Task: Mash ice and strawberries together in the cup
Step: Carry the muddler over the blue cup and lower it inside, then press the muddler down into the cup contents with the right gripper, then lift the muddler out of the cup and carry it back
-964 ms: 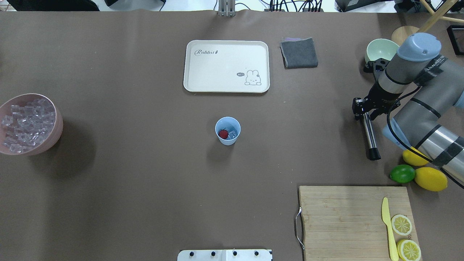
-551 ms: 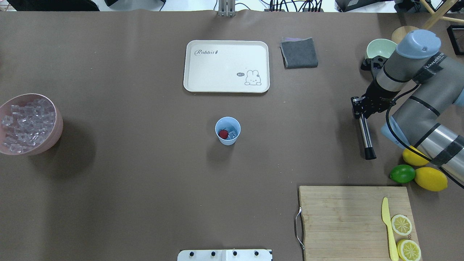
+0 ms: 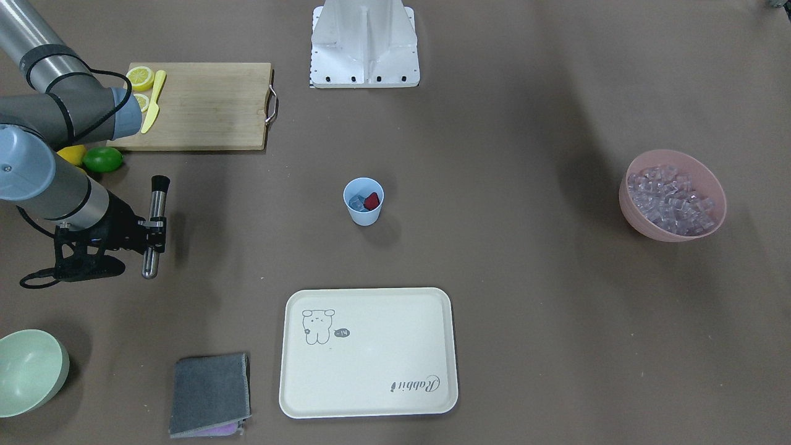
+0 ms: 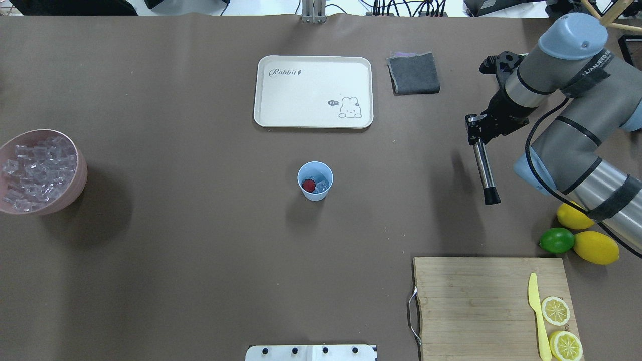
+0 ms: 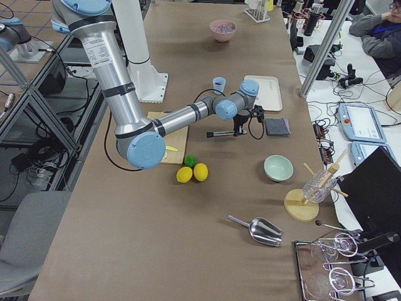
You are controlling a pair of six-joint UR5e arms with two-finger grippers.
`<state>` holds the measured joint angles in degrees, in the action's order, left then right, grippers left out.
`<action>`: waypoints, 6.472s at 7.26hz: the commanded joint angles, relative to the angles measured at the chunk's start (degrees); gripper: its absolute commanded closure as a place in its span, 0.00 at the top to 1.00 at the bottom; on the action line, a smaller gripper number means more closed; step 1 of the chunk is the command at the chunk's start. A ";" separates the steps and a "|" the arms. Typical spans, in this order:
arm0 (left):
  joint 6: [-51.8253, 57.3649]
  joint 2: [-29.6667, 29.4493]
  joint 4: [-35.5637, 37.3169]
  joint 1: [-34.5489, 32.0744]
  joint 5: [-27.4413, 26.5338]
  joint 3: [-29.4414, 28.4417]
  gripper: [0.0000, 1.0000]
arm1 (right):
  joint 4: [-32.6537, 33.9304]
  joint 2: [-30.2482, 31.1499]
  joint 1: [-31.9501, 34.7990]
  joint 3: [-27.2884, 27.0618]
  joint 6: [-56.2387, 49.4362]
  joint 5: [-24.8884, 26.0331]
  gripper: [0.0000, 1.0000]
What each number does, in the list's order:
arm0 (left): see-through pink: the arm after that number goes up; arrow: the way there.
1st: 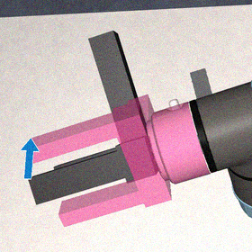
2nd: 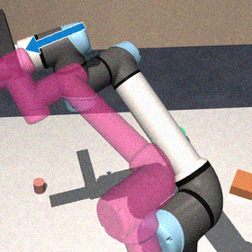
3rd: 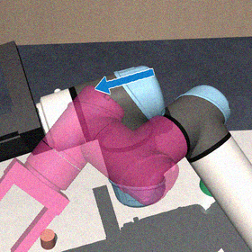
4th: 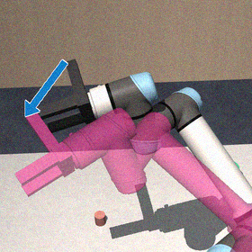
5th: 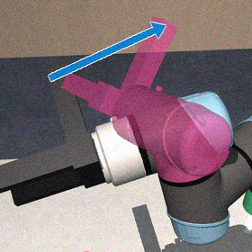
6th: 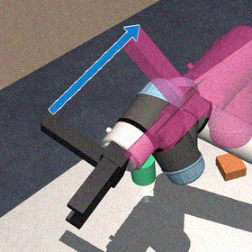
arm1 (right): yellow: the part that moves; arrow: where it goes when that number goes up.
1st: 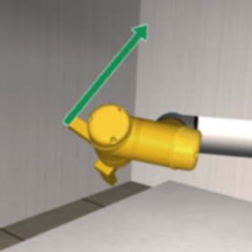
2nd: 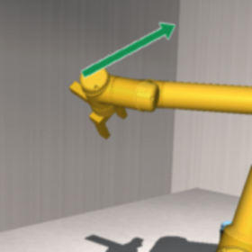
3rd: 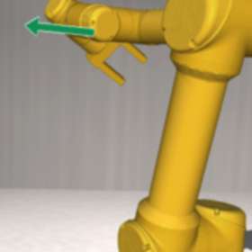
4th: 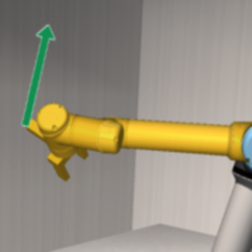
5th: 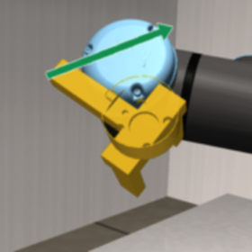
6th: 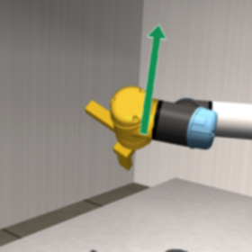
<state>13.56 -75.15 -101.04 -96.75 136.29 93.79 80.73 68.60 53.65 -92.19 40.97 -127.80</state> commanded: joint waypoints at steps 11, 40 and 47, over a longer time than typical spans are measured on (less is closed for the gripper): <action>-0.02 -0.18 -0.04 -0.02 0.38 -1.07 0.99 | -36.97 -2.87 -15.01 -15.75 -8.28 23.39 0.00; 0.42 -0.09 -1.45 0.07 0.29 -3.17 0.99 | -73.45 -8.57 -29.04 4.75 -10.22 50.55 0.00; 0.42 -0.09 -1.45 0.51 0.47 -5.19 0.99 | -16.37 -7.69 -26.24 -21.72 17.60 44.54 0.00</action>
<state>13.98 -75.23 -102.48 -96.31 136.69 89.10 54.46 60.86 25.91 -112.38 52.41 -78.89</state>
